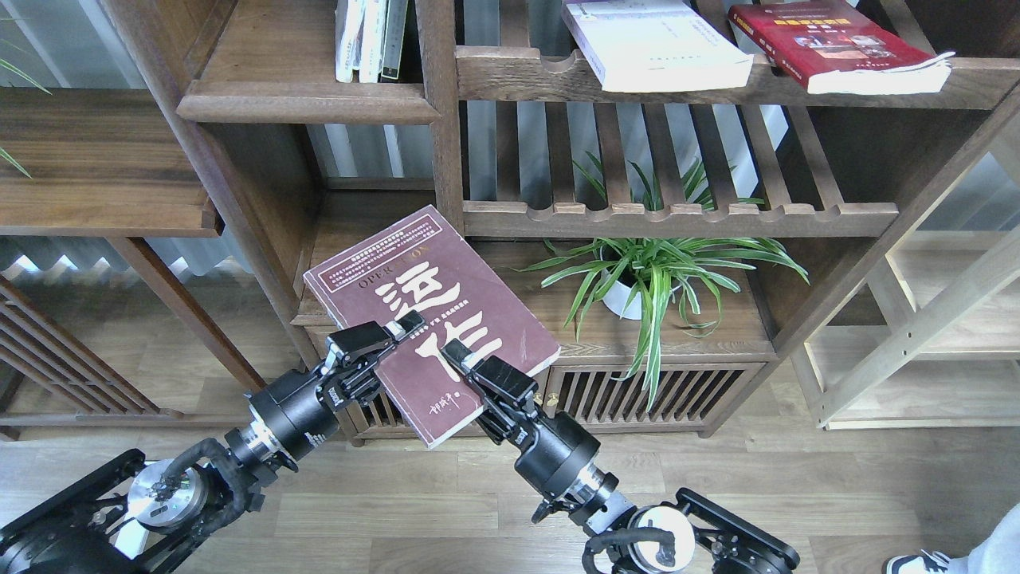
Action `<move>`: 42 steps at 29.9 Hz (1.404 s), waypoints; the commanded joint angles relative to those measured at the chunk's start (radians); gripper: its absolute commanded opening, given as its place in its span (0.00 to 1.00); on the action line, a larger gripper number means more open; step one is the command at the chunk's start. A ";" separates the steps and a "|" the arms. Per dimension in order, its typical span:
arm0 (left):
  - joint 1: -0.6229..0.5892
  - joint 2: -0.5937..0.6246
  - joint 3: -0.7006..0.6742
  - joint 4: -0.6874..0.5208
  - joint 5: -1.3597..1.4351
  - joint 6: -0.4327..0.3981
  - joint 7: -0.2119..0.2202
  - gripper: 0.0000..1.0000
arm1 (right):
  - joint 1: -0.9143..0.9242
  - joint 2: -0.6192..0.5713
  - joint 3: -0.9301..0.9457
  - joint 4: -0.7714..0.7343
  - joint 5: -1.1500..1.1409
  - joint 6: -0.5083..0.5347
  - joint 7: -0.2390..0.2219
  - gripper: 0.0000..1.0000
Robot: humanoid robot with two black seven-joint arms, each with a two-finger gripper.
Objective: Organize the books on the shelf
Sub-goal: 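Release the book from the right gripper, holding it with the left gripper, then lift the maroon book with the left gripper up toward the upper shelf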
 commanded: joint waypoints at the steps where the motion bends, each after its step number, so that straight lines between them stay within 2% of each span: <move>1: 0.000 0.002 -0.003 0.000 0.000 0.000 -0.001 0.02 | 0.013 0.000 0.000 -0.001 -0.003 0.000 0.000 0.67; 2: 0.000 0.005 -0.005 -0.001 0.000 0.000 -0.001 0.02 | 0.019 0.000 0.000 -0.001 -0.004 0.000 0.000 0.73; 5: 0.006 0.011 -0.008 -0.001 0.000 0.000 -0.001 0.03 | 0.033 0.000 0.003 -0.004 -0.013 0.000 0.000 0.82; 18: 0.048 0.069 -0.044 -0.027 -0.002 0.000 -0.002 0.03 | 0.042 0.000 0.054 -0.026 -0.021 0.000 0.002 0.98; 24: 0.083 0.083 -0.095 -0.070 -0.002 0.000 -0.004 0.03 | 0.042 0.000 0.066 -0.050 -0.022 0.000 0.002 0.99; 32: 0.127 0.175 -0.103 -0.149 0.000 0.000 -0.004 0.02 | 0.045 0.000 0.086 -0.095 -0.026 0.000 0.002 0.99; 42: 0.164 0.371 -0.103 -0.264 0.034 0.000 -0.015 0.02 | 0.058 0.000 0.106 -0.104 -0.027 0.000 0.002 0.99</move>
